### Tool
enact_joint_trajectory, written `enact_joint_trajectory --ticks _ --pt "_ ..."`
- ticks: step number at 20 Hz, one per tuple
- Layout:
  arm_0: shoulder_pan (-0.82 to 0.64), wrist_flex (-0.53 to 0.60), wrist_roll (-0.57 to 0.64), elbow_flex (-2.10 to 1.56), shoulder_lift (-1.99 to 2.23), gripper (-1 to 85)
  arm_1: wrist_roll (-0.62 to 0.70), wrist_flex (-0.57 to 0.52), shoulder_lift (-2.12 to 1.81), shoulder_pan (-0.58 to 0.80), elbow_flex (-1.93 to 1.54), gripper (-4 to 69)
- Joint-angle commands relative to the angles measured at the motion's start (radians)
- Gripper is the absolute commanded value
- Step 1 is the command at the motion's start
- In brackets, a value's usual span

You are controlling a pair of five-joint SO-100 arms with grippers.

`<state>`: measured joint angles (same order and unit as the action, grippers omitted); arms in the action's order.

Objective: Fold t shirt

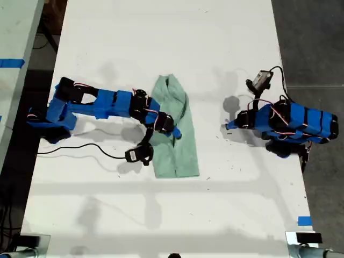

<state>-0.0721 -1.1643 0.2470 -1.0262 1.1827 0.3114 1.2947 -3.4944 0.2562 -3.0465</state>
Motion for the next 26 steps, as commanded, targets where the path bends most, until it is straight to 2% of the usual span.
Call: enact_joint_trajectory --ticks 1,3,5,10,16,19,21,26 --pt "-0.055 -0.074 0.026 0.006 0.245 0.0 -0.005 -0.003 -0.014 0.008 -0.046 -0.8" --pt "-0.071 -0.156 0.043 -0.058 0.368 0.0 -0.005 -0.003 -0.014 0.006 -0.046 -0.8" --pt "-0.074 -0.147 0.04 -0.247 0.537 -0.1 -0.005 -0.002 -0.014 0.006 -0.046 -0.8" --pt "-0.101 0.229 -0.029 -1.134 1.335 -0.1 -0.006 -0.002 -0.014 0.006 -0.046 -0.8" --pt "-0.166 0.495 -0.012 -1.875 1.899 -0.1 -0.014 -0.002 -0.014 0.008 -0.048 -0.8" --pt "-0.202 0.479 0.052 -2.117 2.201 -0.1 -0.012 -0.002 -0.014 0.011 -0.048 -0.8" --pt "-0.202 0.334 0.054 -2.186 2.428 -0.1 -0.014 -0.002 -0.014 0.006 -0.048 -0.8" --pt "-0.192 0.333 0.048 -2.195 2.422 -0.1 -0.014 0.002 -0.014 0.005 -0.048 -0.8"
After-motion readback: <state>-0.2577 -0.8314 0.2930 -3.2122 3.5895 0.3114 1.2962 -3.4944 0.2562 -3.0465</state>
